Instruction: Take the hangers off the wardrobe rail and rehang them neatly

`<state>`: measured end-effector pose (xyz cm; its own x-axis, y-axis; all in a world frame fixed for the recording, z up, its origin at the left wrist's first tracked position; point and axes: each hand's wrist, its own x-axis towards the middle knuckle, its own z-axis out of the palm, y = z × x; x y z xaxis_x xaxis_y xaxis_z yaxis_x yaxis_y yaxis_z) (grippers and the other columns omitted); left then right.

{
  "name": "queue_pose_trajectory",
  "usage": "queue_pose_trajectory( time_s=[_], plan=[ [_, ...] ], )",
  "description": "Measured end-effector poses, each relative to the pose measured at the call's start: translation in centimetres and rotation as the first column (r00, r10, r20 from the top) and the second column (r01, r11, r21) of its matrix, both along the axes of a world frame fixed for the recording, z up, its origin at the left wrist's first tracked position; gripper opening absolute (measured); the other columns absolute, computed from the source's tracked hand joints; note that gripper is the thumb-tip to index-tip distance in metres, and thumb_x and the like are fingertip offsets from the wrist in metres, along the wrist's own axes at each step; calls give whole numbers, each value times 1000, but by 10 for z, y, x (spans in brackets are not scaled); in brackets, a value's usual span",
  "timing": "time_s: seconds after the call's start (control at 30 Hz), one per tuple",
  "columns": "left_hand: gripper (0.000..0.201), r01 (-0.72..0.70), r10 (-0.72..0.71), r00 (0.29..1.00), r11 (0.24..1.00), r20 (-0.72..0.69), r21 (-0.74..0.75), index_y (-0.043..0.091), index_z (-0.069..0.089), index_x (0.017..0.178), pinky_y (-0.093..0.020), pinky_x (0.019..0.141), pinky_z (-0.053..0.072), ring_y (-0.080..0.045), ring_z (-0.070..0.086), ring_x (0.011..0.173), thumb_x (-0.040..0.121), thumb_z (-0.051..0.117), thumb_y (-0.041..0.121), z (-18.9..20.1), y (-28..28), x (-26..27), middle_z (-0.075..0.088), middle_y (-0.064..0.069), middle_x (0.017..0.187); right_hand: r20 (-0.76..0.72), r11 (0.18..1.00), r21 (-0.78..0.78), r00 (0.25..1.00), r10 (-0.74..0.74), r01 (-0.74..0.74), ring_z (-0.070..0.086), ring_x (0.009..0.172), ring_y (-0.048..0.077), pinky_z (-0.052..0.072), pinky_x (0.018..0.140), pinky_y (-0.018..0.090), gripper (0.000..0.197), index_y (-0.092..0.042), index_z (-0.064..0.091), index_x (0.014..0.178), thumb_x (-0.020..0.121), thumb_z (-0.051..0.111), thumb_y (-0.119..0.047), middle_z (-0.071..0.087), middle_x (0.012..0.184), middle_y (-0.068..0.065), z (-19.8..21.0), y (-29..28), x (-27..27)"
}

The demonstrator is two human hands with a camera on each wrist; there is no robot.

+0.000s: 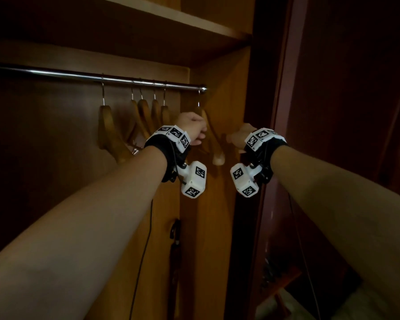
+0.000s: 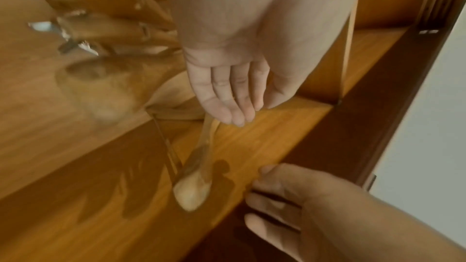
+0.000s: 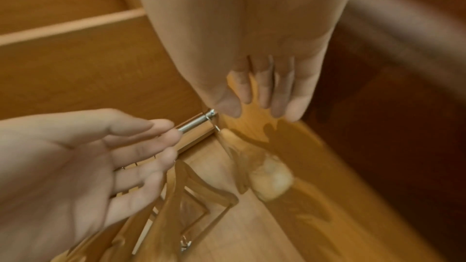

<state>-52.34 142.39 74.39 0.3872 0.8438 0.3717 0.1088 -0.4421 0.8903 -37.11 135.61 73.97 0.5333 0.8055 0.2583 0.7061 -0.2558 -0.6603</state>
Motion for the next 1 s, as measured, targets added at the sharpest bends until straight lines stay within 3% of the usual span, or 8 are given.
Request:
queue_pose_trajectory(
  time_s=[0.07,0.17,0.33,0.43,0.63,0.73,0.9,1.0],
  plan=[
    [9,29,-29,1000,1000,0,2,20,62,91,-25,61,56,-11,64,73,93,56,15,-4,-10,7,69,-2,95,-5,1000,-1,1000,25,-25,66,104,32,56,90,49,37,-4,61,118,92,58,-29,68,110,14,3,-17,-7],
    [8,71,-71,997,997,2,3,19,63,94,-27,64,58,-12,65,75,94,56,16,-4,-29,15,68,-2,94,10,998,40,999,39,-39,67,96,26,59,82,46,29,-16,59,113,87,63,-28,64,99,7,3,-39,-2],
    [14,138,-138,990,990,-4,11,16,62,106,-27,65,56,-10,63,72,94,55,16,4,-76,37,68,0,94,55,989,149,998,-21,12,71,84,26,61,77,41,34,-19,59,120,87,60,-23,68,102,9,7,-92,10],
    [14,179,-179,984,984,7,19,15,62,105,-27,64,55,-11,62,71,94,54,15,5,-113,57,67,0,92,107,982,178,991,-78,58,70,86,27,60,79,41,25,-18,63,109,85,58,-23,70,100,8,7,-136,21],
    [12,290,-289,957,957,16,-15,13,60,101,-27,61,53,-14,60,64,92,53,11,-4,-216,103,64,-4,89,105,969,169,974,-201,181,71,78,27,61,76,41,31,-17,62,116,85,58,-20,68,101,6,-2,-256,56],
    [10,358,-359,933,933,-3,-33,15,61,88,-26,58,52,-15,62,64,88,54,8,-13,-271,122,66,-6,90,100,960,152,962,-254,237,71,82,26,60,78,42,28,-20,63,111,83,59,-21,69,100,6,-7,-317,71],
    [13,456,-456,890,890,-24,-12,17,62,84,-34,69,56,-15,62,67,89,54,8,-28,-373,149,65,-4,86,81,945,128,946,-314,302,70,86,24,61,76,43,26,-22,64,107,81,61,-22,70,98,6,-23,-421,90],
    [13,506,-506,861,862,-49,-13,18,62,84,-33,67,56,-13,62,66,91,53,11,-35,-427,165,66,-3,87,68,935,98,935,-349,342,71,83,24,61,75,41,24,-20,64,108,84,59,-21,70,96,7,-32,-481,96]
  ],
)
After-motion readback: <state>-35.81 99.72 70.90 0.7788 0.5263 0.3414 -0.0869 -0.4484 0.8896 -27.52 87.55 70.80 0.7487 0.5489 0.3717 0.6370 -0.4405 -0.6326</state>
